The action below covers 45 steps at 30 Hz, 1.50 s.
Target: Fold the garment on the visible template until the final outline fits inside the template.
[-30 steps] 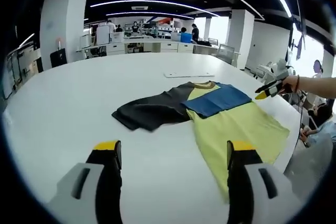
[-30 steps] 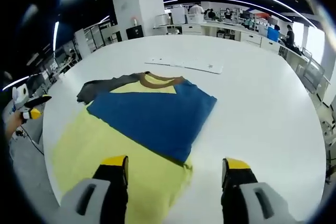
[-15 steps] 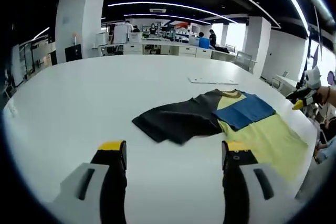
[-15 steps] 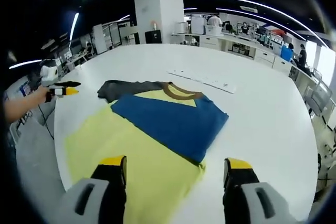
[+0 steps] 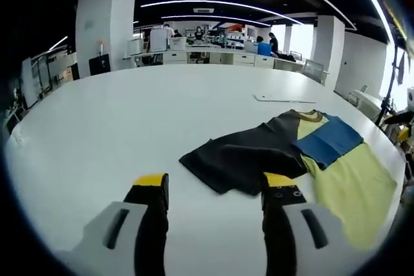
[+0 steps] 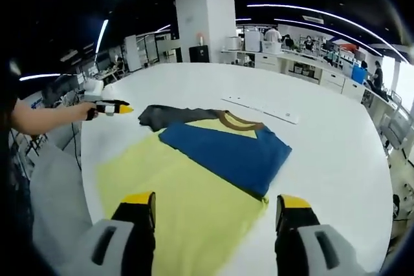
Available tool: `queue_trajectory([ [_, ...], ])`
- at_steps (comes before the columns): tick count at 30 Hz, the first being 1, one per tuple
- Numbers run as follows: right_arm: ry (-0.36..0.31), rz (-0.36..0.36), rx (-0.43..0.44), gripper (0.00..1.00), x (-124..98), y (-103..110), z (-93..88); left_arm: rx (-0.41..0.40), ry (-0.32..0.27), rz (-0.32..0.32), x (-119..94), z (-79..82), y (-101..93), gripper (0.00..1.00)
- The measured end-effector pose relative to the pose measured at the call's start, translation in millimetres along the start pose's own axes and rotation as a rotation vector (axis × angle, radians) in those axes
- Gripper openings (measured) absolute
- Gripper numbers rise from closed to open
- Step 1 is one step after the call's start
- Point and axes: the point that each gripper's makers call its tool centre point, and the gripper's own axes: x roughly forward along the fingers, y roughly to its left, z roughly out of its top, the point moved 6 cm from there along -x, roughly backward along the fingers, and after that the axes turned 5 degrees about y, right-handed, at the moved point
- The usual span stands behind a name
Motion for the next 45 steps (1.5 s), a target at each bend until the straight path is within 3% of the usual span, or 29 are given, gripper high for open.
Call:
queue_trajectory([
  [3,-0.005,-0.014,0.003,0.75,-2,0,-1.7,-0.062,0.011,-0.015,6,-4.3,1.4,0.48],
  [11,-0.028,-0.030,0.039,0.74,-3,6,-2.9,-0.067,0.052,-0.013,19,-13.3,0.0,0.38],
  [17,-0.026,-0.057,-0.032,0.74,-6,12,5.0,-0.092,0.050,-0.008,25,-16.1,-2.5,0.29],
  [23,-0.038,-0.037,-0.055,0.75,-13,19,9.2,-0.100,0.107,-0.016,30,-23.0,-7.0,0.25],
  [24,-0.042,-0.034,-0.053,0.76,-14,20,9.3,-0.081,0.082,-0.006,31,-19.8,-5.3,0.24],
  [40,-0.040,-0.027,-0.054,0.97,-19,28,3.7,-0.111,0.126,-0.014,31,-18.1,-8.0,0.00],
  [45,-0.048,-0.026,-0.052,0.99,-20,29,5.4,-0.120,0.132,-0.023,29,-18.1,-5.5,0.00],
])
